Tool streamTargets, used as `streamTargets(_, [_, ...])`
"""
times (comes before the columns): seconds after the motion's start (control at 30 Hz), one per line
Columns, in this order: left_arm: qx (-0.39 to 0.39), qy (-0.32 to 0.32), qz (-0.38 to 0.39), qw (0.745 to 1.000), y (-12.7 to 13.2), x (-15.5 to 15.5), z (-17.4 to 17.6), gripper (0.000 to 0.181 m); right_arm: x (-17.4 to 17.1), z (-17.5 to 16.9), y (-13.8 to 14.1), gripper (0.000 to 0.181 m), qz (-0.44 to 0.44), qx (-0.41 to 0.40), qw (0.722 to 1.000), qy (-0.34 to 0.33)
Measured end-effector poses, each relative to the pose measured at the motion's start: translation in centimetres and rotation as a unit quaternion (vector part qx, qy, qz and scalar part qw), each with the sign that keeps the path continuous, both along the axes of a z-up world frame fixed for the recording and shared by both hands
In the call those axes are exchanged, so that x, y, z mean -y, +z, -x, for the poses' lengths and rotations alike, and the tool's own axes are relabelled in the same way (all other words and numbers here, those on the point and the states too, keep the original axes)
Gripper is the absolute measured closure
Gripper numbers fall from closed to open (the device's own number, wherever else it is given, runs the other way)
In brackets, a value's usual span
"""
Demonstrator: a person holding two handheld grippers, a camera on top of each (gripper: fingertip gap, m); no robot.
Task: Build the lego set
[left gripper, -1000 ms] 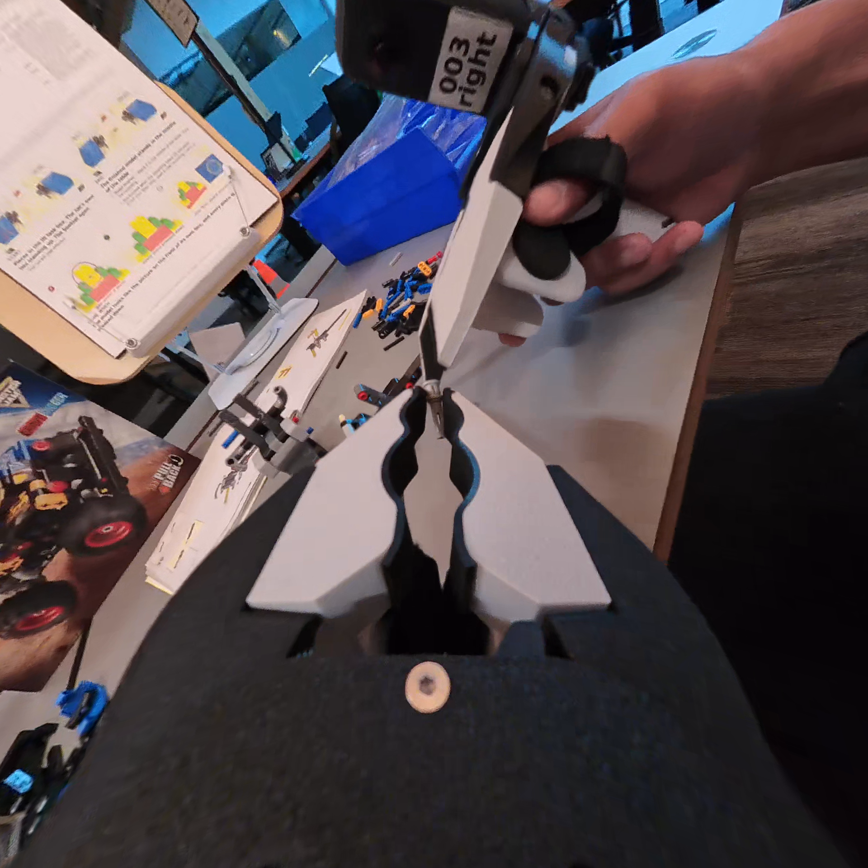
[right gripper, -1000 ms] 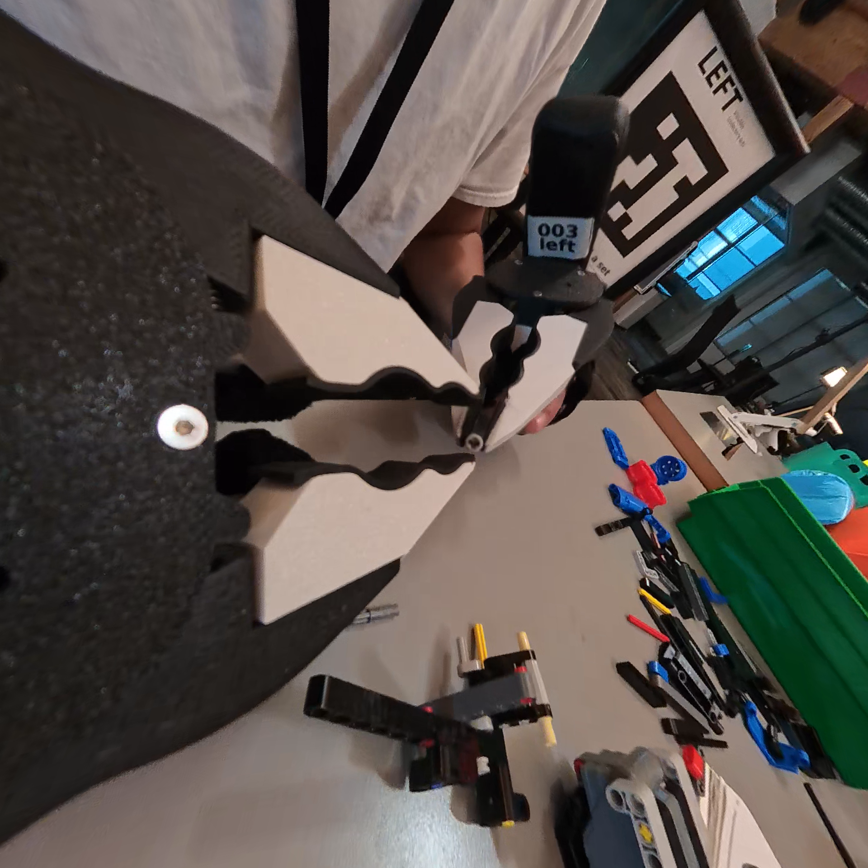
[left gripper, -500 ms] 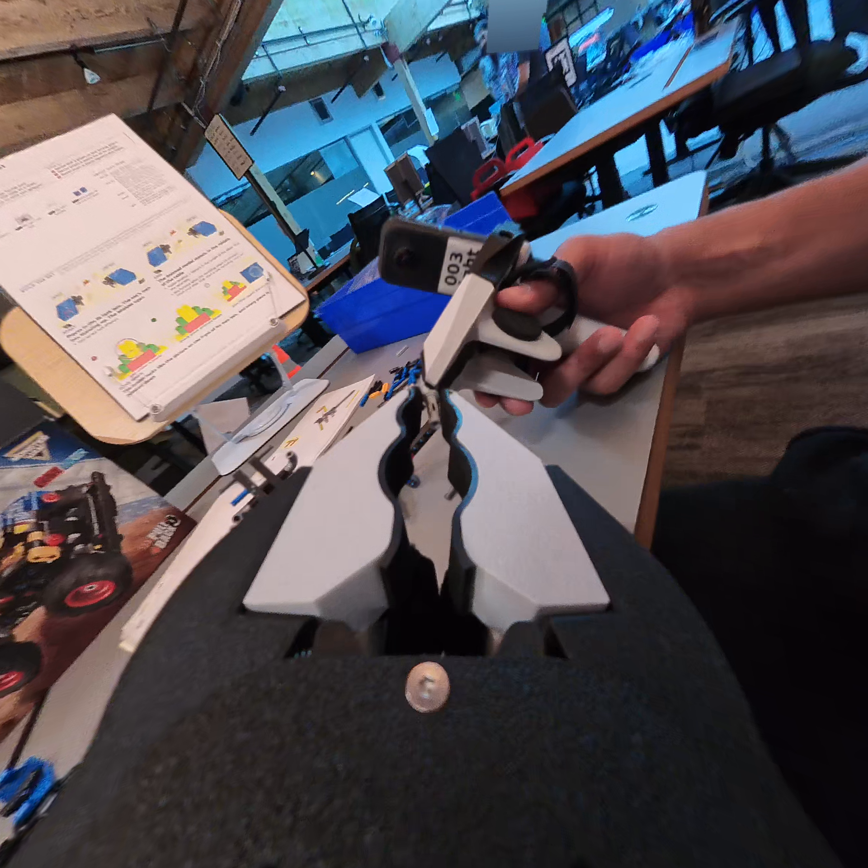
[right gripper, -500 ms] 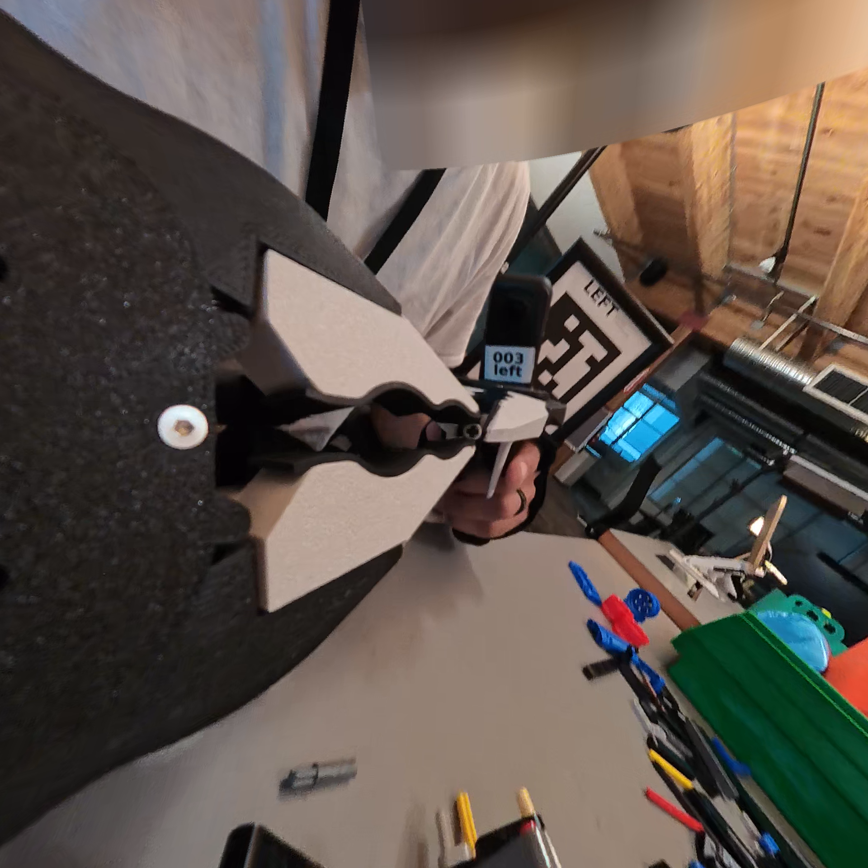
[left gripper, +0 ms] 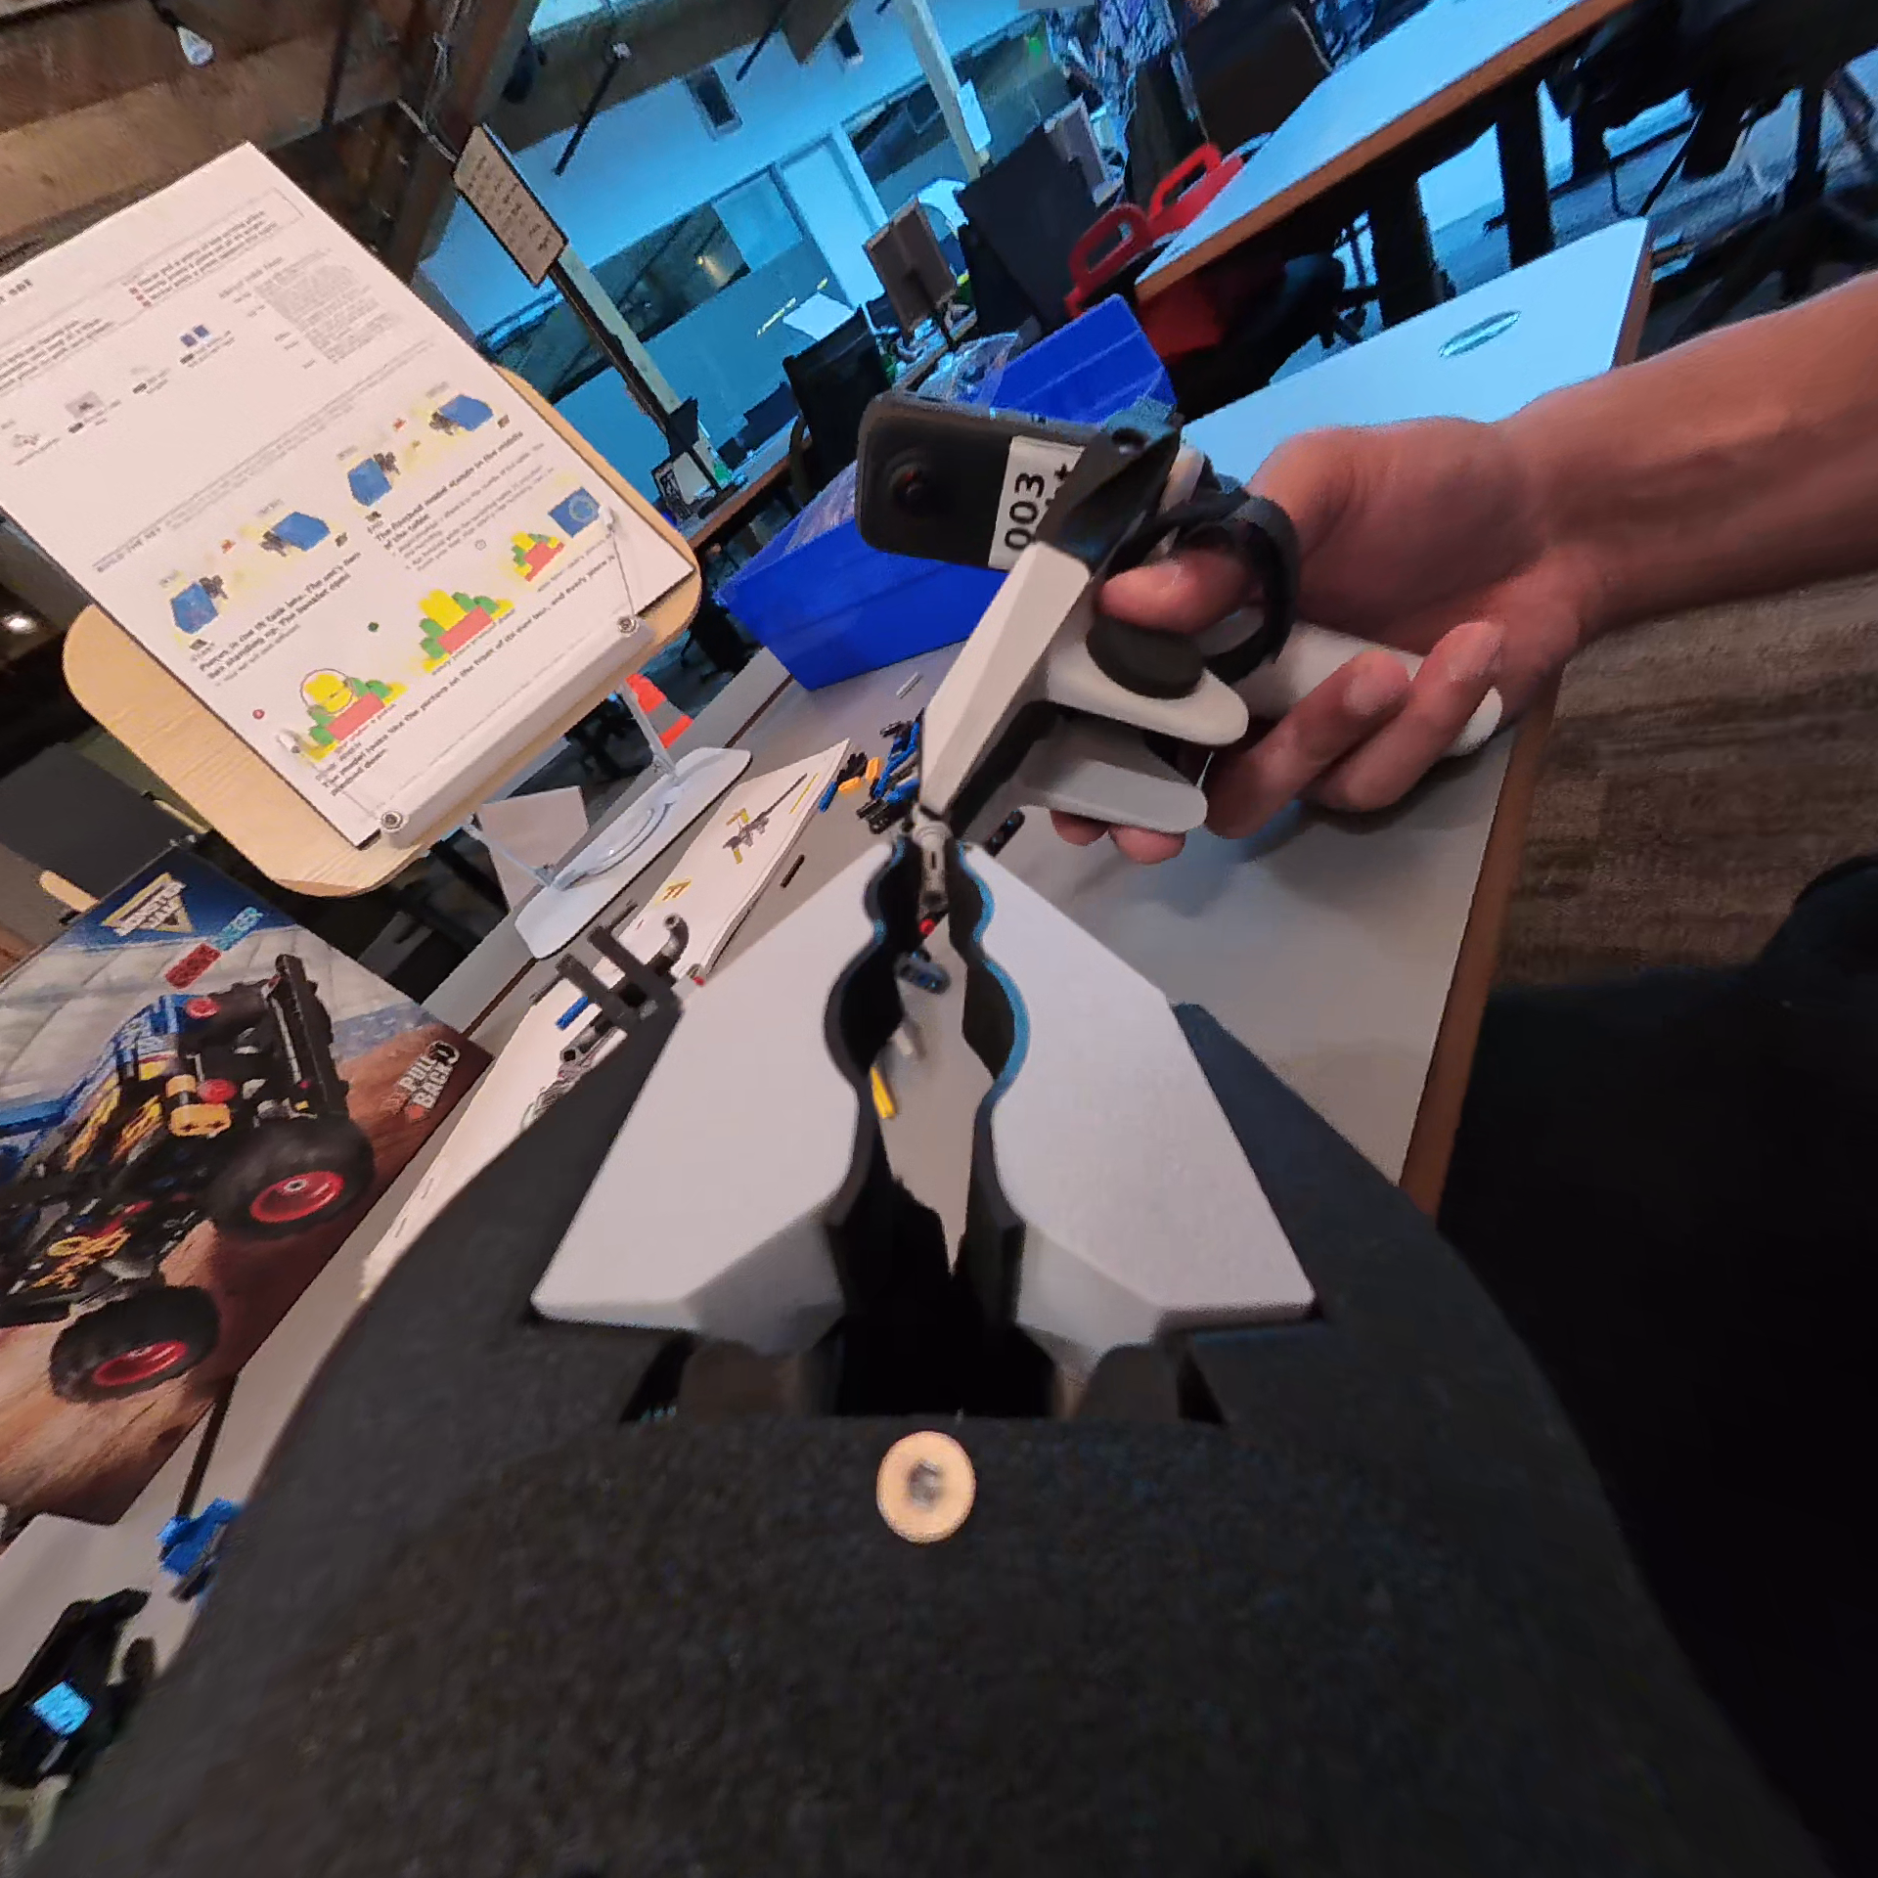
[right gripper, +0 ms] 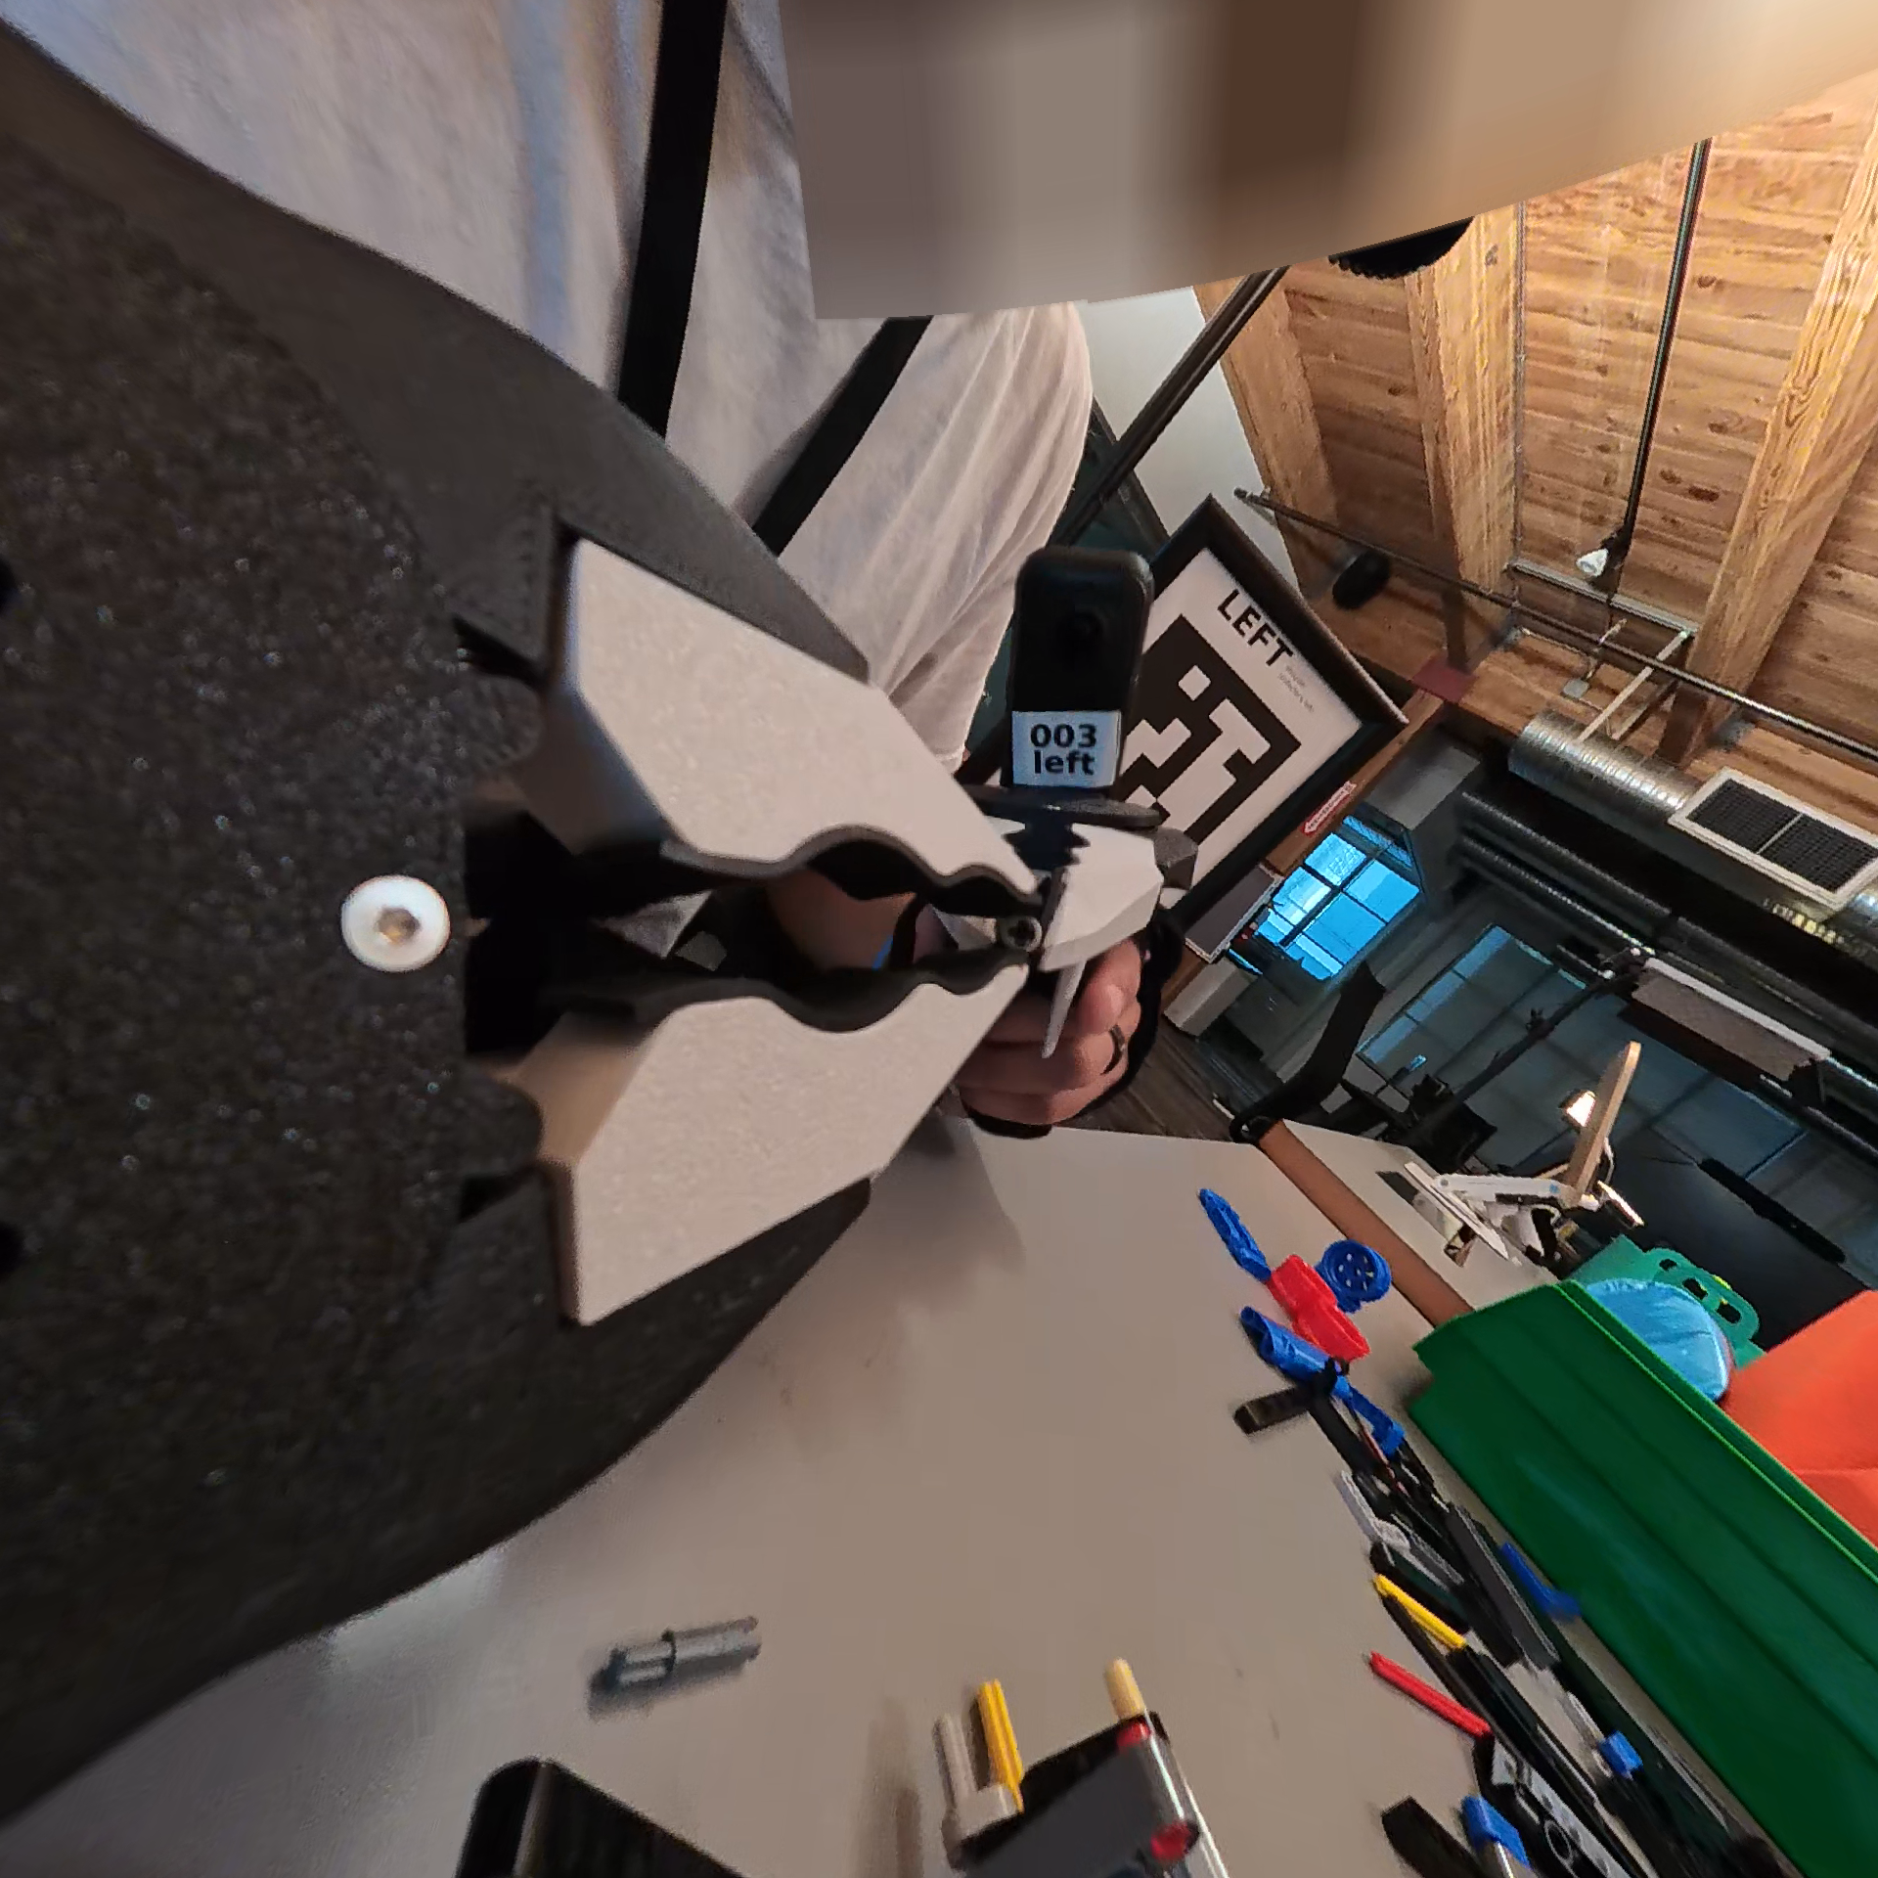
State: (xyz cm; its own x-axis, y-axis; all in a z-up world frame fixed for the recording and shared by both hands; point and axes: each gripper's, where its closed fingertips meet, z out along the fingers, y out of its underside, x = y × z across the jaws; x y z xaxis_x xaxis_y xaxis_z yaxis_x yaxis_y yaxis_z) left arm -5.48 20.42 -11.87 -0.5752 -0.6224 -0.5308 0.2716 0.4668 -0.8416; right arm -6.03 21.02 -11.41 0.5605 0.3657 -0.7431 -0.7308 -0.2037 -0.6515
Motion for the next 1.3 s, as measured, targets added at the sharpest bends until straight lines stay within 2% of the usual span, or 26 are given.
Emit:
streamTargets(0.17, [0.007,0.0,0.004,1.0,0.4,0.0,0.3,0.179,0.0,0.3,0.3,0.177,-0.012,-0.006,1.0,0.007])
streamTargets(0.47, [-0.009,-0.053,0.07,0.996,1.7,0.8,1.0,0.176,0.7,0.9,1.7,0.177,-0.058,-0.095,0.991,0.075])
streamTargets(1.3, [-0.01,-0.056,0.067,0.996,1.6,1.0,1.0,0.176,0.5,1.3,1.3,0.177,-0.045,-0.098,0.99,0.089])
